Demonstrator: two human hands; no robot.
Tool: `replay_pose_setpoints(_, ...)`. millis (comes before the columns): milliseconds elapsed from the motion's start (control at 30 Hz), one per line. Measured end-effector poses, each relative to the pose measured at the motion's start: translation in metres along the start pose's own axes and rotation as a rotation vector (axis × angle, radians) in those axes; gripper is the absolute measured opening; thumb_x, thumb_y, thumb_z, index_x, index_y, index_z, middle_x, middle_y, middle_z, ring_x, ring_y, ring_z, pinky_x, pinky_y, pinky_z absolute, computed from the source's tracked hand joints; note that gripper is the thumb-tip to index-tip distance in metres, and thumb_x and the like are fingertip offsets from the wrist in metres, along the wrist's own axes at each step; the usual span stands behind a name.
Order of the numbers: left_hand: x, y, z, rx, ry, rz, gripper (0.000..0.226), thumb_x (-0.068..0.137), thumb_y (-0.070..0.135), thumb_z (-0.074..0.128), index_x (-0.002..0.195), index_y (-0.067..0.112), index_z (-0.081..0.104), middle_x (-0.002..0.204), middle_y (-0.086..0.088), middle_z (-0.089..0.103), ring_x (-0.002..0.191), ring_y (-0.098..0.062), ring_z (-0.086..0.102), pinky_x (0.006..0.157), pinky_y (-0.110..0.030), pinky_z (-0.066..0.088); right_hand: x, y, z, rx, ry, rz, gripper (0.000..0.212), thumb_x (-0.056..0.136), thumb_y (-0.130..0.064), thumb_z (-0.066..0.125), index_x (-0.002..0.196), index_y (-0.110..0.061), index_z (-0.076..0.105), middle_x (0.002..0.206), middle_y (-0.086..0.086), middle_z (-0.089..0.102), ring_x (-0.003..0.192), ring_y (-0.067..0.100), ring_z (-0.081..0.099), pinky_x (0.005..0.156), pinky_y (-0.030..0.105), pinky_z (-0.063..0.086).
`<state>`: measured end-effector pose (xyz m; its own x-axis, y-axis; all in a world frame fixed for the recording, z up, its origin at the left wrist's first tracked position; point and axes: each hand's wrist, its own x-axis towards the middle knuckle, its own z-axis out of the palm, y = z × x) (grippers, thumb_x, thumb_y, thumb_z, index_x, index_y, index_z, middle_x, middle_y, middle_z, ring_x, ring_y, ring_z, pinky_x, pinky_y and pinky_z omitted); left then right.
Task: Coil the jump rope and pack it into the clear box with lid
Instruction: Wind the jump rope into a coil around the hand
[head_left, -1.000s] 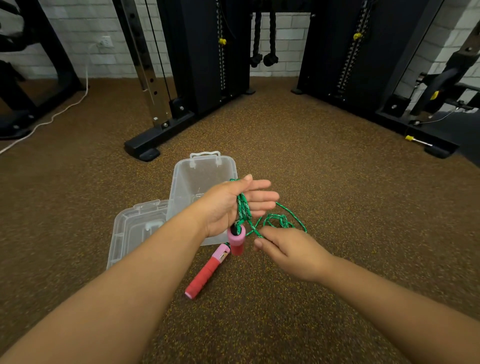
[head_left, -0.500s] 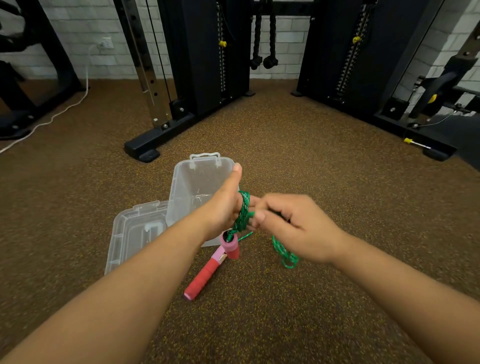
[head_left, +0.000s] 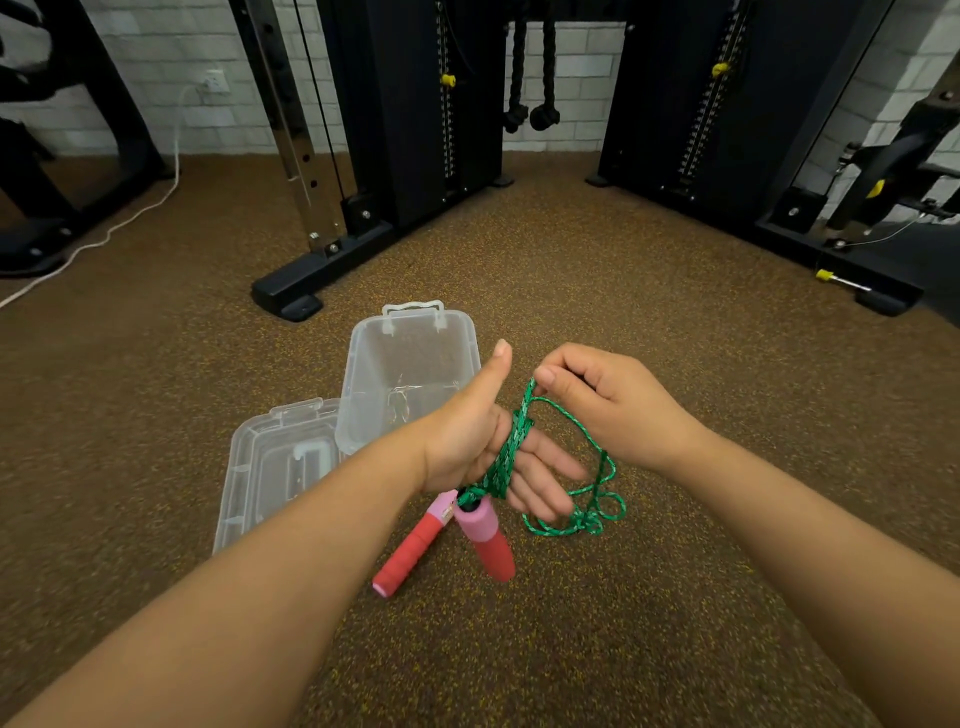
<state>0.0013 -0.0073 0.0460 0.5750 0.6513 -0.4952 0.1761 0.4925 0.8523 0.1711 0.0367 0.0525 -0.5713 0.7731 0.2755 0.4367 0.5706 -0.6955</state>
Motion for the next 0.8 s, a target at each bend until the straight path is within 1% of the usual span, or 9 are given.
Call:
replay_pose_setpoints(67,0.0,-0.001,0.0,0.011,-0.028,0.0,0.109,0.079,0.076,-0.007,0.101,-0.002,0.067,0.078,-0.016,0.073,0.072,-0.025,0.07,0.071,-0.031,0.05,0.0,0.003,0.003,0.012,0.0,0.012,0.014,0.095,-0.028,0.053,0.084,-0.025,0.061,0.074,-0.011,0.061,0.071,0.009,0.056,0.07,0.029,0.044)
replay_pose_setpoints(133,-0.003,0.001,0.001,0.002,-0.061,0.031,0.082,0.091,0.061,0.011,0.105,0.002,0.065,0.081,-0.011,0.075,0.074,-0.021,0.071,0.07,-0.028,0.052,-0.001,0.007,0.007,0.06,0.007,0.052,0.016,0.094,-0.027,0.054,0.085,-0.02,0.064,0.077,-0.004,0.064,0.074,0.013,0.057,0.072,0.031,0.045)
replay_pose_setpoints(233,-0.009,0.002,0.001,-0.08,-0.117,0.1,0.051,0.095,0.039,0.029,0.107,0.007,0.067,0.088,-0.007,0.076,0.08,-0.018,0.072,0.075,-0.026,0.053,-0.002,0.014,0.013,0.173,-0.009,0.139,0.019,0.093,-0.03,0.055,0.083,-0.016,0.065,0.074,0.003,0.062,0.069,0.012,0.052,0.07,0.033,0.045)
replay_pose_setpoints(300,-0.011,0.002,0.0,-0.139,-0.121,0.113,0.045,0.094,0.036,0.035,0.103,0.011,0.071,0.088,-0.008,0.076,0.08,-0.018,0.073,0.076,-0.026,0.055,-0.004,0.015,0.015,0.258,-0.014,0.176,0.021,0.093,-0.03,0.055,0.078,-0.018,0.065,0.067,-0.001,0.057,0.064,0.007,0.046,0.062,0.032,0.042)
replay_pose_setpoints(400,-0.011,0.002,0.0,-0.18,-0.046,0.114,0.042,0.087,0.036,0.04,0.1,0.011,0.071,0.08,-0.006,0.076,0.073,-0.016,0.073,0.07,-0.024,0.056,-0.008,0.018,0.012,0.454,-0.036,0.271,0.028,0.095,-0.03,0.051,0.072,-0.022,0.064,0.053,-0.012,0.047,0.049,0.003,0.038,0.048,0.02,0.033)
replay_pose_setpoints(533,-0.009,-0.002,-0.006,-0.181,0.149,0.169,0.034,0.085,0.035,0.047,0.093,0.01,0.069,0.055,0.001,0.066,0.05,-0.012,0.062,0.057,-0.024,0.053,-0.014,0.029,-0.002,0.653,-0.149,0.379,0.014,0.089,-0.023,0.062,0.098,-0.016,0.069,0.068,-0.003,0.055,0.053,0.007,0.041,0.052,0.022,0.036)
replay_pose_setpoints(600,-0.008,-0.003,-0.009,-0.178,0.221,0.191,0.034,0.092,0.036,0.044,0.085,0.013,0.068,0.043,0.006,0.047,0.04,-0.01,0.046,0.05,-0.024,0.044,-0.017,0.035,-0.008,0.676,-0.223,0.357,0.03,0.082,-0.012,0.065,0.111,-0.013,0.067,0.075,-0.001,0.054,0.059,0.006,0.044,0.055,0.018,0.04)
replay_pose_setpoints(700,-0.008,-0.003,-0.009,-0.19,0.23,0.181,0.039,0.096,0.042,0.036,0.07,0.019,0.056,0.037,0.009,0.03,0.034,-0.008,0.031,0.047,-0.023,0.036,-0.019,0.037,-0.011,0.611,-0.207,0.353,0.031,0.085,0.001,0.063,0.11,-0.016,0.067,0.074,-0.006,0.056,0.065,0.005,0.047,0.058,0.014,0.04)
replay_pose_setpoints(800,-0.006,-0.002,-0.01,-0.224,0.192,0.161,0.042,0.096,0.044,0.035,0.062,0.022,0.045,0.035,0.01,0.026,0.032,-0.007,0.027,0.044,-0.023,0.034,-0.014,0.037,-0.01,0.563,-0.071,0.365,0.023,0.087,-0.003,0.062,0.103,-0.017,0.07,0.066,-0.01,0.063,0.058,-0.001,0.05,0.057,0.015,0.042)
